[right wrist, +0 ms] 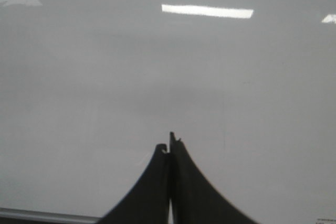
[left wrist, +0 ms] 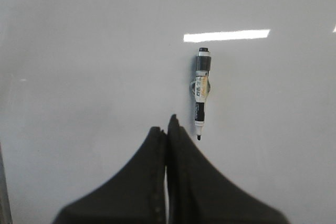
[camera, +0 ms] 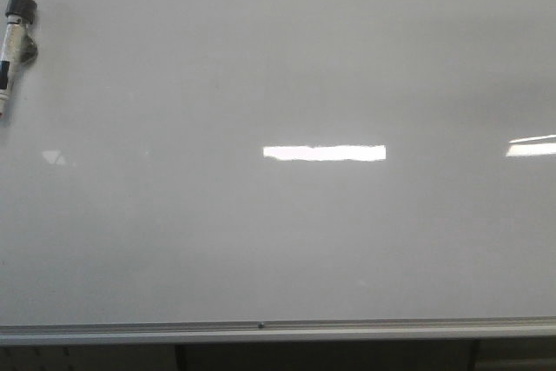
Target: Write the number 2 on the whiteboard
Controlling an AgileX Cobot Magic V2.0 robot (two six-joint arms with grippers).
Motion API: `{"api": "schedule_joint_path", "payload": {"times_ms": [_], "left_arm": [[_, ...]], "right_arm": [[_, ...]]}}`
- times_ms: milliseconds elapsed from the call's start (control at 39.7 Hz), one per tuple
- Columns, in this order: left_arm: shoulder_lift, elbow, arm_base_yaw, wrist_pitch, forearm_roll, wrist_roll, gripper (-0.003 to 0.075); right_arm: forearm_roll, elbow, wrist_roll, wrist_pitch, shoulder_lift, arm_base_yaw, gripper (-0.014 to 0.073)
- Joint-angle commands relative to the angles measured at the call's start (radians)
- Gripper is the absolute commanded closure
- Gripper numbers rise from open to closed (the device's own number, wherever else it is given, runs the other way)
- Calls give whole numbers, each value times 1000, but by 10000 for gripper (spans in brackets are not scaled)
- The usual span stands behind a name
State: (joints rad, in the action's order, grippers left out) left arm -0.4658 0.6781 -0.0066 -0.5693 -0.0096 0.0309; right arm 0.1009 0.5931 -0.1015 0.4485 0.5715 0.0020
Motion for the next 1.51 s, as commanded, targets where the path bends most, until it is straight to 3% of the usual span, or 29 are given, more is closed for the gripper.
{"api": "schedule_joint_path", "payload": {"times_ms": [0, 126, 227, 302, 378, 478, 529, 604, 856, 1032, 1485], "left_arm": [[-30, 24, -8, 78, -9, 2, 740], [-58, 24, -8, 67, -17, 2, 739], [-76, 24, -8, 64, -26, 2, 716], [-87, 24, -8, 64, -28, 2, 637], [-97, 24, -8, 68, -28, 2, 499], [-116, 24, -8, 69, -28, 2, 314], [-133, 24, -11, 71, -28, 2, 238], [-166, 24, -30, 79, -30, 3, 195], [-330, 28, -176, 107, 10, 46, 207], [-468, 74, -145, 117, 10, 20, 207], [-762, 151, -106, 347, -19, -24, 207]], "right_arm": [[2, 34, 0, -37, 37, -5, 660], [-17, 34, 0, -16, 71, -5, 641], [-37, 34, 0, -9, 87, -5, 486], [-37, 34, 0, -8, 91, -5, 312], [-37, 34, 0, -10, 91, -5, 141], [-37, 34, 0, -10, 91, -5, 39], [-37, 34, 0, -10, 91, -5, 32], [-37, 34, 0, -10, 91, -5, 33], [-37, 34, 0, -10, 91, -5, 33], [-37, 34, 0, -10, 91, -5, 33], [-37, 34, 0, -10, 91, -5, 33]]}}
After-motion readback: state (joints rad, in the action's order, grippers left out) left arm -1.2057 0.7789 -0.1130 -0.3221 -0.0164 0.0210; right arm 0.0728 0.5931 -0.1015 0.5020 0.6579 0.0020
